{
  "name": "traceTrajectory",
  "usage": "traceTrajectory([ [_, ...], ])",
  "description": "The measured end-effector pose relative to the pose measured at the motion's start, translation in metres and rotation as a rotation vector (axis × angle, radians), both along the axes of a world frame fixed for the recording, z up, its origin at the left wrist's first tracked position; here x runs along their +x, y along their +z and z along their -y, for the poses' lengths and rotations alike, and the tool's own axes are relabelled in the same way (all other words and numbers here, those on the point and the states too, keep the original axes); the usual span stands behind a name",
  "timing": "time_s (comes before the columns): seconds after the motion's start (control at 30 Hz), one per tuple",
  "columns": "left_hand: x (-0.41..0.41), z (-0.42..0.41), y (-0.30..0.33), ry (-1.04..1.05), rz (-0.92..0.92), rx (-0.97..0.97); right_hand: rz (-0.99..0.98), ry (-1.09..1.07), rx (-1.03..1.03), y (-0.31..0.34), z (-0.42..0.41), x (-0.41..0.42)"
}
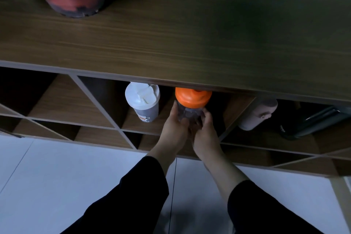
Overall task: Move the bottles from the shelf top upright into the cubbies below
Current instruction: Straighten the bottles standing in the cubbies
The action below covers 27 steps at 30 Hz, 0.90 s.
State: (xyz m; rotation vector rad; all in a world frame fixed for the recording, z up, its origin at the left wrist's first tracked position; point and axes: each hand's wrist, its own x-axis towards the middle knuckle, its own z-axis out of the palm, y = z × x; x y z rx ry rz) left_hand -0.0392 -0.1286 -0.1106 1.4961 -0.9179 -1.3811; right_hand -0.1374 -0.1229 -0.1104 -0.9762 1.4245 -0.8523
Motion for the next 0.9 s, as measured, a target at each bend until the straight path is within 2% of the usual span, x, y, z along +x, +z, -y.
traceTrajectory([
  [0.1, 0.001, 0.003, 0.005, -0.012, -0.028, 0.011, -0.144, 0.058, -0.005, 0.002, -0.003, -0.003],
  [0.37, 0.003, 0.003, 0.018, -0.043, -0.027, 0.037, -0.168, 0.116, -0.022, -0.01, -0.002, -0.011],
  [0.5, 0.002, 0.006, 0.006, -0.021, 0.069, 0.056, -0.216, 0.09, 0.022, -0.02, -0.004, -0.01],
  [0.57, 0.002, 0.003, 0.003, 0.059, 0.142, 0.102, -0.285, 0.104, 0.08, -0.025, -0.009, -0.012],
  [0.63, 0.007, -0.008, 0.005, 0.222, 0.22, 0.15, -0.266, 0.111, 0.131, -0.027, -0.016, -0.009],
  [0.7, 0.013, -0.021, 0.004, 0.448, 0.174, 0.176, -0.276, 0.136, 0.122, -0.03, -0.021, -0.003],
  [0.8, 0.032, -0.034, 0.003, 0.729, 0.08, 0.179, -0.413, 0.28, 0.025, -0.029, -0.02, 0.019],
  [0.9, 0.051, -0.033, 0.013, 0.746, 0.089, 0.132, -0.313, 0.316, -0.084, -0.028, -0.013, 0.047],
])
